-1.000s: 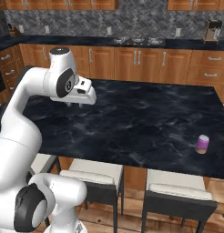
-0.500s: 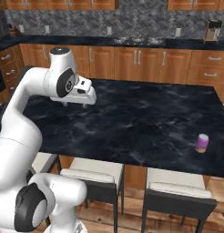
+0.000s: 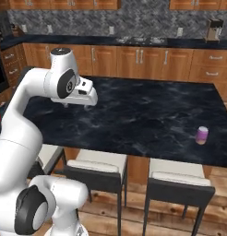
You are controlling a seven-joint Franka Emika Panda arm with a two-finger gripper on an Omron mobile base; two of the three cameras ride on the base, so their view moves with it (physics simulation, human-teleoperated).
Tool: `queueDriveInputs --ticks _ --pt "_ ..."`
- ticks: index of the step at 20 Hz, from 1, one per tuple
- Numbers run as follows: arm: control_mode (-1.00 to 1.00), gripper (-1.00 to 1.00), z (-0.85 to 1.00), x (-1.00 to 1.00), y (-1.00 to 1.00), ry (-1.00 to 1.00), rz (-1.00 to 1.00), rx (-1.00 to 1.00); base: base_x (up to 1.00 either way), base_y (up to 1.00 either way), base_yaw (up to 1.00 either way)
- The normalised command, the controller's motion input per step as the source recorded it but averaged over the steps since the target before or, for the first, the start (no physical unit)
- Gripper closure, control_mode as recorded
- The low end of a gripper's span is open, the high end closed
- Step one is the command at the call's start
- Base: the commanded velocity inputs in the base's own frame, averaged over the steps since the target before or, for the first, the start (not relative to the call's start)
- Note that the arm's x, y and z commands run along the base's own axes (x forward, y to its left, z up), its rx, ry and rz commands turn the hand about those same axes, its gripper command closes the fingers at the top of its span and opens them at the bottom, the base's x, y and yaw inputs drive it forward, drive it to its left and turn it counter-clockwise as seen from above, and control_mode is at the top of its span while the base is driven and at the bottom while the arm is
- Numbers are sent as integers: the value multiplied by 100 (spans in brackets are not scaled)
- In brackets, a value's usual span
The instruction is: Four empty soda cans are scattered around the kitchen. Gather all the cans and cluster them next to the stove for recycling.
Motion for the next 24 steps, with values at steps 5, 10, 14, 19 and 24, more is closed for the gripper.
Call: queueDriveInputs --ticks 5,10,14,19,24 --pt "100 -100 0 0 0 0 0 0 -41 -24 0" --pt "100 -100 0 0 0 0 0 0 -17 -62 0" --pt "100 -100 0 0 0 0 0 0 0 -83 0" --pt "100 -100 0 0 0 0 0 0 -1 -81 0" --pt "100 -100 0 0 0 0 0 0 0 -71 0"
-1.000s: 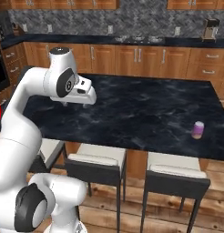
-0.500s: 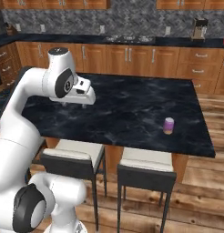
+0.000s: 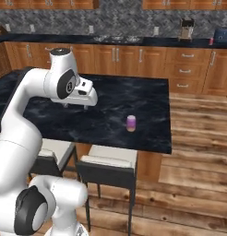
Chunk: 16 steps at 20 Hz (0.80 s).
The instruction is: Four empty soda cans are scattered around the kitchen. Gather all the cans and cluster them next to the stove for recycling.
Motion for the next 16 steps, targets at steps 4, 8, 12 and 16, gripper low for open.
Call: queueDriveInputs --ticks 4,8,12,16 --pt "100 -100 0 0 0 0 0 0 3 -66 0" --pt "100 -100 0 0 0 0 0 0 13 -55 -3" --pt "100 -100 0 0 0 0 0 0 22 -48 -5" --pt "100 -100 0 0 0 0 0 0 35 -16 -4"
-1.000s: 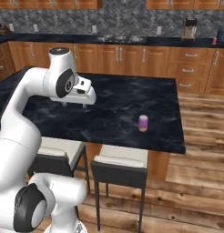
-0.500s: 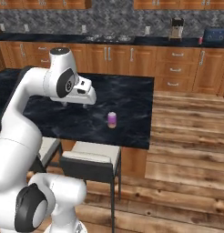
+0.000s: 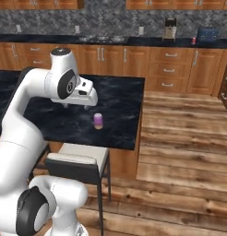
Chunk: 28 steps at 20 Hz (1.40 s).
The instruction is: Four empty soda cans are scattered around the kitchen. Gather all the cans and cluster them next to the stove for recycling.
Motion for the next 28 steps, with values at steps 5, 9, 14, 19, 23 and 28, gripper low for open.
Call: queueDriveInputs --ticks 5,9,14,19,23,28 --pt "100 -100 0 0 0 0 0 0 46 0 -1" --pt "100 -100 0 0 0 0 0 0 51 0 0" --pt "100 -100 0 0 0 0 0 0 44 0 0" --pt "100 -100 0 0 0 0 0 0 40 0 0" --pt "100 -100 0 0 0 0 0 0 31 0 0" --pt "100 -100 0 0 0 0 0 0 29 2 0"
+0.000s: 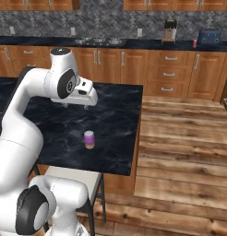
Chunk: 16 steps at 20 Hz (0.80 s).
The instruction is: Four empty soda cans are scattered around the kitchen. Gather all the cans and cluster them next to the stove for recycling.
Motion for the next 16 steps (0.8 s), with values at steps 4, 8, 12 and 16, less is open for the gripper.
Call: queueDriveInputs --ticks 4,8,12,16 --pt "-100 -100 -14 24 2 13 0 0 7 1 0" --pt "-100 -100 -20 35 3 21 0 0 0 0 0" --pt "-100 -100 -18 33 2 16 0 0 0 0 0" --pt "-100 -100 -19 26 3 7 0 0 0 0 0"
